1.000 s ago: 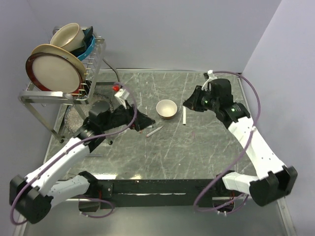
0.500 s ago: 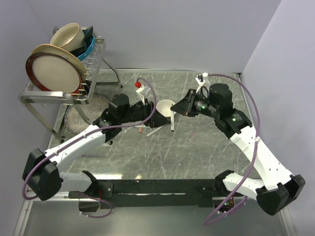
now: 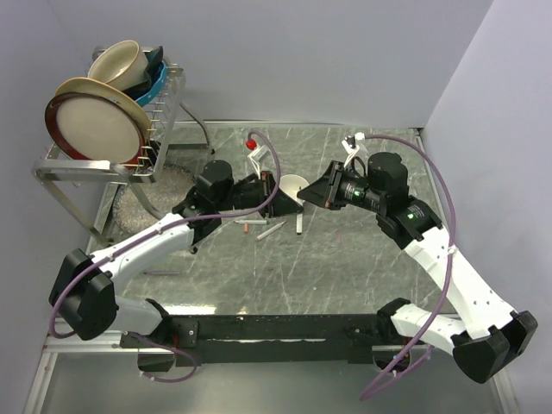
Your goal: Insert the pens into the pen caps
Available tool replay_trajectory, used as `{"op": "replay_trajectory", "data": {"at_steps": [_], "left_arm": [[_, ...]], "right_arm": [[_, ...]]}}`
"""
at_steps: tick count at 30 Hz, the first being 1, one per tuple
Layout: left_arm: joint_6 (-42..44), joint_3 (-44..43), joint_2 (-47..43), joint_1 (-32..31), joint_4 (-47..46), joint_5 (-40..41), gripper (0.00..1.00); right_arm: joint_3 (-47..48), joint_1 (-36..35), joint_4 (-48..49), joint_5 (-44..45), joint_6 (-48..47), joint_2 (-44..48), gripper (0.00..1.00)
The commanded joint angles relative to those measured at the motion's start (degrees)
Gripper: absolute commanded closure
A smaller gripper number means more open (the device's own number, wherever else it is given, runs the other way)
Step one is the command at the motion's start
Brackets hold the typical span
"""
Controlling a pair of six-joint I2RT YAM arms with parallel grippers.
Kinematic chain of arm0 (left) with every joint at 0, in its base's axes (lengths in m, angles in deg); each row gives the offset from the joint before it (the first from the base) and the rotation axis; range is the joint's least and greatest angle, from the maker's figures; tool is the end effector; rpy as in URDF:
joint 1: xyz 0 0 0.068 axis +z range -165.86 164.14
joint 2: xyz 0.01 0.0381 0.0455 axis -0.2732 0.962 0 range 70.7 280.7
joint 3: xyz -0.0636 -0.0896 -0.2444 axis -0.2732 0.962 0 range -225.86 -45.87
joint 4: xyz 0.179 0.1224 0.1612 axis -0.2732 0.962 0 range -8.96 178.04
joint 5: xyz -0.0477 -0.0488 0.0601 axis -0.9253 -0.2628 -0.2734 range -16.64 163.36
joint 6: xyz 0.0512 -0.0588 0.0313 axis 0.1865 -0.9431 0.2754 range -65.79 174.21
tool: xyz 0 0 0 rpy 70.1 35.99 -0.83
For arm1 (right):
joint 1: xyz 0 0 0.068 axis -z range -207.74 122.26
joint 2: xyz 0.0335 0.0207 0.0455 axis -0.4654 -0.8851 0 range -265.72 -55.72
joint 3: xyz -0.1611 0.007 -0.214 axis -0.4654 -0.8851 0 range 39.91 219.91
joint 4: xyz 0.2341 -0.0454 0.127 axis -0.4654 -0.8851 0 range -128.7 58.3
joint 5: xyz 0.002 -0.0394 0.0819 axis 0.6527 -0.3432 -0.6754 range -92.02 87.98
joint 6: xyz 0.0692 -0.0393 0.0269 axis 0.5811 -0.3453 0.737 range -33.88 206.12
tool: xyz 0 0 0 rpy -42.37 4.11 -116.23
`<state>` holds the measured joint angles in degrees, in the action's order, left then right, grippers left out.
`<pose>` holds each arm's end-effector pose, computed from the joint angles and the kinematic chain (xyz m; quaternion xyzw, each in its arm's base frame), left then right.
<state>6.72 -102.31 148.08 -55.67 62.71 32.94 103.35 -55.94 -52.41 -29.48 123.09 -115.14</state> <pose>0.2401 -0.2623 0.3255 0.1927 0.6929 -0.6282 0.2966 0.2229 0.1580 0.3741 -0.0818 0.7878 0.4728 0.3861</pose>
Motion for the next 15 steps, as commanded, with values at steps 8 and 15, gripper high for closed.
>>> {"op": "replay_trajectory", "data": {"at_steps": [8,15], "left_arm": [[-2.08,-1.21,-4.08,0.0,-4.52,1.75,0.99],[-3.4,-1.3,-6.02,0.08,-5.05,1.76,0.99]], "right_arm": [[-6.38,-0.8,6.9,-5.75,-0.23,8.35,0.44],[-11.67,-0.8,12.27,-10.95,-0.67,12.66,0.46]]}}
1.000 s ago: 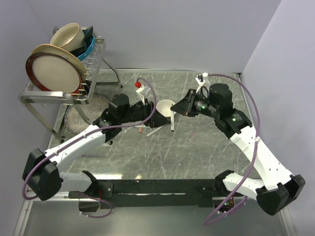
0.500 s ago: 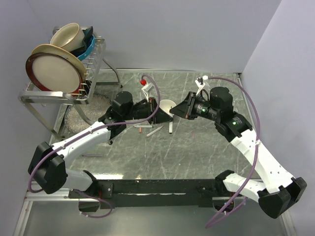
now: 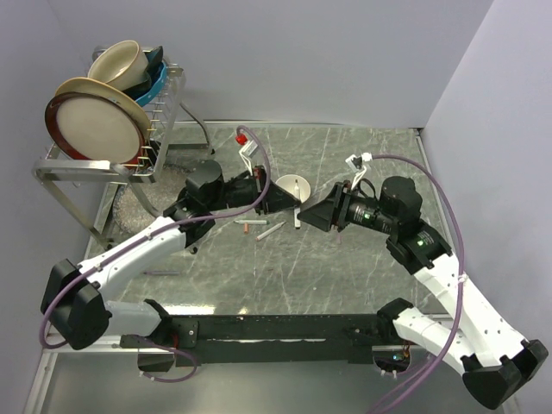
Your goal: Insert the pens into the pen caps
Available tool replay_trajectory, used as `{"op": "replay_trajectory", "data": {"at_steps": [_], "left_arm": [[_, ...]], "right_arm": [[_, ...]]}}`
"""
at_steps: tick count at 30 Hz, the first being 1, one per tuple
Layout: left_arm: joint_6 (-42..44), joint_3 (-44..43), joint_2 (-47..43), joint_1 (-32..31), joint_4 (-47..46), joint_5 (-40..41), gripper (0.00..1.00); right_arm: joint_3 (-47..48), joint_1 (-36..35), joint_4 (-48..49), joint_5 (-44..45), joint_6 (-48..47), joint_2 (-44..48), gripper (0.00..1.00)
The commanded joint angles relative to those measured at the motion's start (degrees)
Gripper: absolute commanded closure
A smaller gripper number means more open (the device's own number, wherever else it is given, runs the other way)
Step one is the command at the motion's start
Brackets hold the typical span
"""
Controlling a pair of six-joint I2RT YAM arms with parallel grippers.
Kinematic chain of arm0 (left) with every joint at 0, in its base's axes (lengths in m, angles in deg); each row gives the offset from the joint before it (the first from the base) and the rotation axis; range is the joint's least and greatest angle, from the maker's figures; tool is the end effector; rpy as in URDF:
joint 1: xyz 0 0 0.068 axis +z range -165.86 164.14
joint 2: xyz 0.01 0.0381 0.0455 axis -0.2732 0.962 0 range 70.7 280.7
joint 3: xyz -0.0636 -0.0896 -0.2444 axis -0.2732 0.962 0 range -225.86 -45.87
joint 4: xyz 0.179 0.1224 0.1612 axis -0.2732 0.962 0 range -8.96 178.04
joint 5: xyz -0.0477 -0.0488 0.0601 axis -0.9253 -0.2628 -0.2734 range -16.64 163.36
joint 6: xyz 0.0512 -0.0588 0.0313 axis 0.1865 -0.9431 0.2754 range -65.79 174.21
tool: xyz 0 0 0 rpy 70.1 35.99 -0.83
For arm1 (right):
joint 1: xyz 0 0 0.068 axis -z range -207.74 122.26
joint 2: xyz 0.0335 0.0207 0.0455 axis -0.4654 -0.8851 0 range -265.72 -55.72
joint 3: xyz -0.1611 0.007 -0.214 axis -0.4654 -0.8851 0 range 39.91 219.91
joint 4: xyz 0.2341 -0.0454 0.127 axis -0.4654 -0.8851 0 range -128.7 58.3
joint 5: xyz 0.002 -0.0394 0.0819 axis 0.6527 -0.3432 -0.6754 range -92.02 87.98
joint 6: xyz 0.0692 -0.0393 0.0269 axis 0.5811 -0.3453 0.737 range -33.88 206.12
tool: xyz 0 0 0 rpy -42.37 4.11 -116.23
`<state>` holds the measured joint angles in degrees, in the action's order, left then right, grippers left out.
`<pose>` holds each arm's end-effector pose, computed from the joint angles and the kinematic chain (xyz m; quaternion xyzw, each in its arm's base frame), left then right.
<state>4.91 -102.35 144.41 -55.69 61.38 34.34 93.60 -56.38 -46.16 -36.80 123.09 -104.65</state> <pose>0.2307 -0.2529 0.3496 0.1865 0.6699 -0.6422 0.3226 0.1824 0.1475 0.3670 -0.1393 0.7415 0.5255 0.3934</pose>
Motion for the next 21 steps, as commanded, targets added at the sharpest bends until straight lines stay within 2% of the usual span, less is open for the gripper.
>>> {"op": "replay_trajectory", "data": {"at_steps": [1,8,16,21], "left_arm": [[-2.37,-0.99,-2.43,0.11,-5.46,0.09,0.99],[-8.35,1.29,-3.22,0.02,-12.68,-1.58,0.99],[-9.15,2.17,-3.31,0.02,-12.68,-1.58,0.99],[-9.59,3.22,-3.14,-0.07,-13.91,-2.63,0.99]], "right_arm": [[-2.1,-0.36,6.19,-3.19,-0.5,2.26,0.46],[-2.01,-0.71,10.23,-3.62,2.57,0.59,0.48],[-0.78,-3.08,13.05,-2.57,4.16,-1.96,0.58],[-0.96,-3.26,14.37,-1.6,5.48,-1.96,0.59]]}}
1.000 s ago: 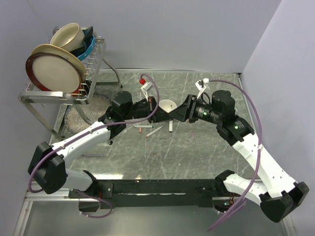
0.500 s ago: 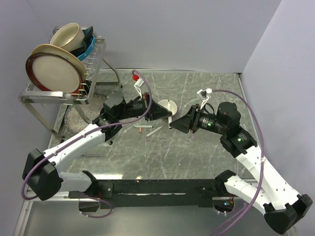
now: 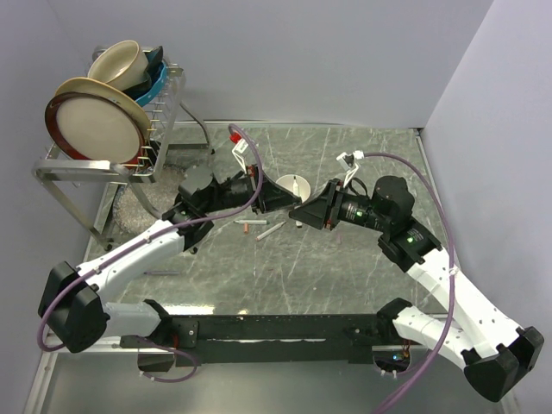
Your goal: Insert the pens into the pen caps
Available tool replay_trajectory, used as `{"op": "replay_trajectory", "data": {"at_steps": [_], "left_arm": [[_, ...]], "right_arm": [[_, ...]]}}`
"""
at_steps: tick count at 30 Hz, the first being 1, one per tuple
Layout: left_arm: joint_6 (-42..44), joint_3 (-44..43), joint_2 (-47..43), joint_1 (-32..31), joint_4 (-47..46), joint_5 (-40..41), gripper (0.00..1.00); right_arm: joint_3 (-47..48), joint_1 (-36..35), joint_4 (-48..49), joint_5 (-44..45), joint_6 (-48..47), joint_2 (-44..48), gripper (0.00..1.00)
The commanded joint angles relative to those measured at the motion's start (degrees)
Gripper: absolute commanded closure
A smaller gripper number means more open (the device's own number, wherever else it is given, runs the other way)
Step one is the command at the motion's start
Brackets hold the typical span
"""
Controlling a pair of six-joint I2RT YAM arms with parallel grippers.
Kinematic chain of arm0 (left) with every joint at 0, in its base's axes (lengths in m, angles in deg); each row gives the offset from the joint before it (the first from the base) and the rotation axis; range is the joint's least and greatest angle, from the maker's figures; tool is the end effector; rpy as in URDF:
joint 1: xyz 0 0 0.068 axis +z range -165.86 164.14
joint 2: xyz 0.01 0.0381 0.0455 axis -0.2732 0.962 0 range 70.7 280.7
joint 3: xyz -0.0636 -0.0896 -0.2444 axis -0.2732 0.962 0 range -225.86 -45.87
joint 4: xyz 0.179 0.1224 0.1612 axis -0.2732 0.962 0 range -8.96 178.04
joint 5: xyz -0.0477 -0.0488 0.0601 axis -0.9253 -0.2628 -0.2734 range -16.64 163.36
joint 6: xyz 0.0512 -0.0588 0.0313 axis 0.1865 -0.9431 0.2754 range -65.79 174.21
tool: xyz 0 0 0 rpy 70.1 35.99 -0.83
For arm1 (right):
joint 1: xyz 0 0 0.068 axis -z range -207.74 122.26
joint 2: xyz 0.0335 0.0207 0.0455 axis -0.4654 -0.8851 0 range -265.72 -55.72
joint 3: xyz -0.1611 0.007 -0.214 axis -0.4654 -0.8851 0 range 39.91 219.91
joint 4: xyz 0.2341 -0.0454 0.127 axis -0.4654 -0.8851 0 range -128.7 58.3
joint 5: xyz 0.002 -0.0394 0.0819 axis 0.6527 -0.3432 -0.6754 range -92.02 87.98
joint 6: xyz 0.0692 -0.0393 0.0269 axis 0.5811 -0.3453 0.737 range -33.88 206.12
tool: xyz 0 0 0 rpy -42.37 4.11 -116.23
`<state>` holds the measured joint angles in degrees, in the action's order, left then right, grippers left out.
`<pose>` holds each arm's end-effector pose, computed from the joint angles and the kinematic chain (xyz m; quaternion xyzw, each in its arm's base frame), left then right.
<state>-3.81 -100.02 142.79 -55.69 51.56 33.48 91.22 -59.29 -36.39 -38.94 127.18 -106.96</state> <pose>0.2221 -0.2468 0.3648 0.1669 0.6288 -0.6907 0.3158 0.1852 0.1656 0.3650 -0.1562 0.7126 0.5684 0.3804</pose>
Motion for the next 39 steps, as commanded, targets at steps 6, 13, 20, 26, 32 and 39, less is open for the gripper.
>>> {"op": "replay_trajectory", "data": {"at_steps": [6,13,20,26,32,39], "left_arm": [[-0.52,1.33,-1.61,-0.24,-4.37,-2.04,0.99],[2.03,0.36,-2.4,-0.24,-0.42,-0.74,0.59],[12.73,-8.05,-3.54,-0.24,19.69,11.36,0.12],[24.51,-17.2,-1.96,-0.07,44.3,36.73,0.15],[31.9,-24.14,5.41,0.19,57.65,51.72,0.17],[35.17,-35.4,25.86,2.82,70.85,60.44,0.28]], "right_arm": [[2.13,-0.71,4.6,0.01,1.48,-0.96,0.71],[-0.5,-1.14,6.1,-0.51,0.78,1.31,1.0],[-1.83,-1.06,-1.98,8.44,-1.94,6.85,1.0],[-0.25,-1.06,-12.97,20.83,-5.46,13.0,1.0],[1.33,-1.06,-16.75,24.18,-8.19,16.87,1.0],[3.27,-0.97,-21.41,30.42,-8.44,20.38,1.0]]}}
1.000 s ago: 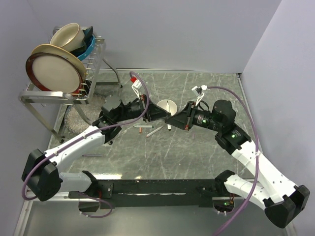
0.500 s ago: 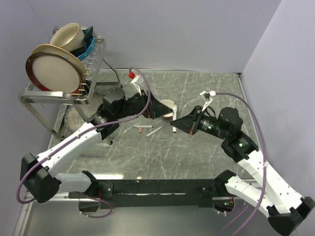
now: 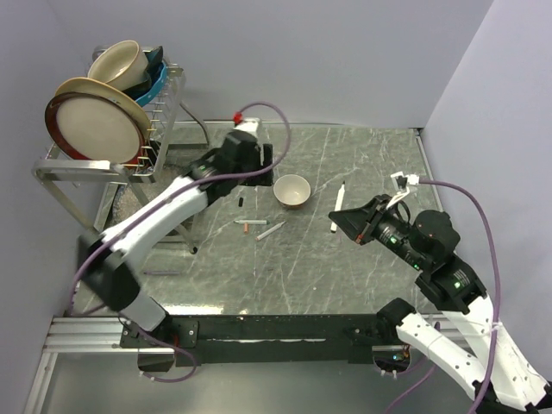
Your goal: Insert the pens into the pen caps
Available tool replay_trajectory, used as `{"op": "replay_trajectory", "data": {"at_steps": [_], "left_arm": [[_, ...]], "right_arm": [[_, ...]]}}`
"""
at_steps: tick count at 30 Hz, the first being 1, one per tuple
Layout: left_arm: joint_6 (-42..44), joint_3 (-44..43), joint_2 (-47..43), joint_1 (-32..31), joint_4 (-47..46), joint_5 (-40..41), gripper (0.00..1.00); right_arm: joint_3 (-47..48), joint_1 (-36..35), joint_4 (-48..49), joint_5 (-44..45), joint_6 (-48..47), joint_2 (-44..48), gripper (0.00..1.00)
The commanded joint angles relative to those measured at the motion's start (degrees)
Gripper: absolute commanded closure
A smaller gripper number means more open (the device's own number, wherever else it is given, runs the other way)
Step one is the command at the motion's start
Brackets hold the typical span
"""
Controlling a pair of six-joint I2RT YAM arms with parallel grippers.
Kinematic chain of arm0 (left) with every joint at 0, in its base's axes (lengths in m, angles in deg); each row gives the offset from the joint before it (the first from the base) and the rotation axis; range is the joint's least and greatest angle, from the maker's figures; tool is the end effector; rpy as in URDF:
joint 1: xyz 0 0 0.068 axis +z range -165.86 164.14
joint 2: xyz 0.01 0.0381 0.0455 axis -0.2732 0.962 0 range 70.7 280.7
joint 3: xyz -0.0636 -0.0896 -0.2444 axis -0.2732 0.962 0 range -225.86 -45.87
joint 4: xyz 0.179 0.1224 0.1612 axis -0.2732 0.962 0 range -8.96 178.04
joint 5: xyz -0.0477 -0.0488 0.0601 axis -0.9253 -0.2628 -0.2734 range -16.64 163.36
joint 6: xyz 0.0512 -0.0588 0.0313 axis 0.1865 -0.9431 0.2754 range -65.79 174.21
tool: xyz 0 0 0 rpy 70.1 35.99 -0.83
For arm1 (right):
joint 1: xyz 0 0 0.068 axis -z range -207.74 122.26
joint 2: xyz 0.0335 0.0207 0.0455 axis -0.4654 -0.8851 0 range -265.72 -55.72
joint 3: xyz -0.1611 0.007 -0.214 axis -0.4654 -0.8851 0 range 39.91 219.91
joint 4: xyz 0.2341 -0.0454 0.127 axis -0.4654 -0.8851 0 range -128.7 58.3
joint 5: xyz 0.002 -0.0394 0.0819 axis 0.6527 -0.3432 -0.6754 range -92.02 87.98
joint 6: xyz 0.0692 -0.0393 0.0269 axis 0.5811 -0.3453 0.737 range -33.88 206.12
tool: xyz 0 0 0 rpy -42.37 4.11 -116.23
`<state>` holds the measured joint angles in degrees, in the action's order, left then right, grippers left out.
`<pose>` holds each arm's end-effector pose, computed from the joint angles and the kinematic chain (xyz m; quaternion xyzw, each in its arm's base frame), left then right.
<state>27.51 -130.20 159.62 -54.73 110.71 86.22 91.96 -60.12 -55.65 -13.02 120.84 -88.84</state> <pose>0.3170 -0.2346 0.3298 0.0412 0.8790 -0.1683 0.4441 0.1359 0.1028 0.3814 -0.0498 0.7351 0.4306 0.5212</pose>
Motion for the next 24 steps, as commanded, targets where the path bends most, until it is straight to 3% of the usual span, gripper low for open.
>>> {"op": "replay_trajectory", "data": {"at_steps": [1,3,13,24], "left_arm": [[3.67,-6.27,10.9,2.48,12.25,7.09,0.32],[3.41,-8.73,15.2,4.58,12.6,5.43,0.41],[3.75,-12.16,25.94,12.33,9.62,-2.84,0.52],[4.37,-13.4,32.97,12.77,8.65,-5.57,0.55]], "right_arm": [[2.53,-0.14,-2.33,5.02,-2.37,2.71,1.0],[2.53,-0.23,-3.03,6.77,-3.42,4.29,1.0],[3.93,-0.23,-5.85,10.48,-7.03,5.26,1.0],[4.55,-0.14,-4.8,9.16,-6.95,3.94,1.0]]}}
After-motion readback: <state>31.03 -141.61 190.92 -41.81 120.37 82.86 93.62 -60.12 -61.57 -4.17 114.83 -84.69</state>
